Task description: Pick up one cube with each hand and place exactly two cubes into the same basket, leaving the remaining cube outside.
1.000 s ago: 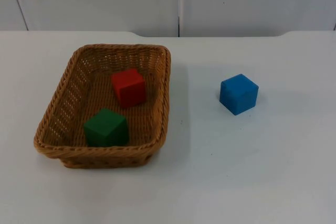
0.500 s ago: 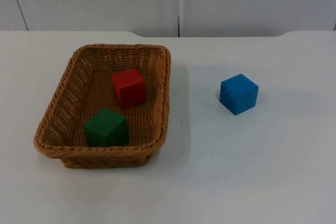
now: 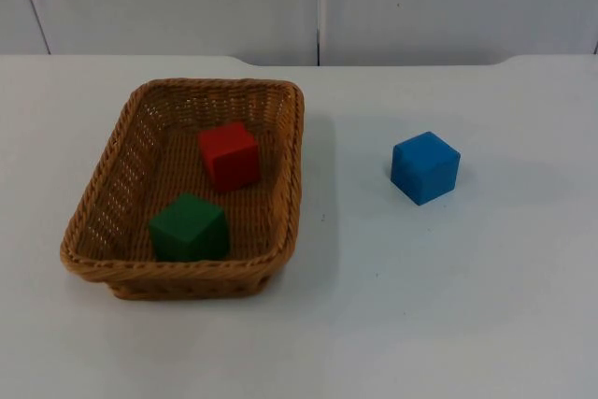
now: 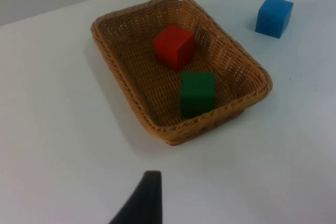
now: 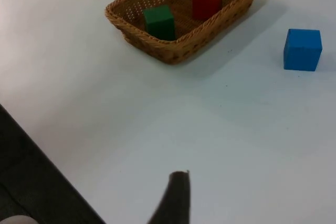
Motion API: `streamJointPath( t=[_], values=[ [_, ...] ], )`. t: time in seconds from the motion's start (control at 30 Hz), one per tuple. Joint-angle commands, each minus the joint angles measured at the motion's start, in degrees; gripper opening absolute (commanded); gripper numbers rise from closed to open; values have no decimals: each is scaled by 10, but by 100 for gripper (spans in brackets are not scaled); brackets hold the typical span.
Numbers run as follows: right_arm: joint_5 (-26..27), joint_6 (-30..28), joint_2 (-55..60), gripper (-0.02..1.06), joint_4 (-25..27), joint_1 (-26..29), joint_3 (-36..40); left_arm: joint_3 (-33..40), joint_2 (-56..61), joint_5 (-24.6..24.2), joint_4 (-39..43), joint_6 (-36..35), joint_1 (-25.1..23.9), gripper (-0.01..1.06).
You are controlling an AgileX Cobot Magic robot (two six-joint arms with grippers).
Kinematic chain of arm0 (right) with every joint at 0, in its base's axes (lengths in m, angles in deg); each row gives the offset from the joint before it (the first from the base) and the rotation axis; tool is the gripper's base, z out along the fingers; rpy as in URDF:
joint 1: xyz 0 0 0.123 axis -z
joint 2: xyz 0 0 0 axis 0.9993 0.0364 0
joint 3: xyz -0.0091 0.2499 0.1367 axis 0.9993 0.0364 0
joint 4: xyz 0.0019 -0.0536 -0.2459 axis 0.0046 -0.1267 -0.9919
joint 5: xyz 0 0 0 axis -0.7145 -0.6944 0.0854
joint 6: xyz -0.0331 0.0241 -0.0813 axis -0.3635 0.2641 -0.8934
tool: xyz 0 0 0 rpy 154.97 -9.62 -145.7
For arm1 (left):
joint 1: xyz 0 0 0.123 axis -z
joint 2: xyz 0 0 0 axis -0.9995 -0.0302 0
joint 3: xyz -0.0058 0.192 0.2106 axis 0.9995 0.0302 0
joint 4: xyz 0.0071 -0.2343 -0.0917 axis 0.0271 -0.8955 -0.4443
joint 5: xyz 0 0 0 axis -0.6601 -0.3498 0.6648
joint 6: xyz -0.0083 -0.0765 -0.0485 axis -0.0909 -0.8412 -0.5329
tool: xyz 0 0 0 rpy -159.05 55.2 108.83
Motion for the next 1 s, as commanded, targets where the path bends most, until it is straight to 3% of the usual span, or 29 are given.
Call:
streamJointPath(
  t=[0.0,0.07,0.1,0.13,0.97],
  values=[
    [8,-4,-2,83,-2,-2,1,3,3,0,-3,-1,-2,105],
    [8,-4,-2,98,-2,-2,1,3,3,0,-3,-1,-2,105],
    [8,-4,-2,98,-2,-2,1,3,3,0,-3,-1,-2,105],
    [8,-4,-2,105,-2,-2,1,3,3,0,-3,-1,-2,105],
    [8,-4,-2,105,1,-2,1,3,3,0,-3,-2,-2,105]
  ],
)
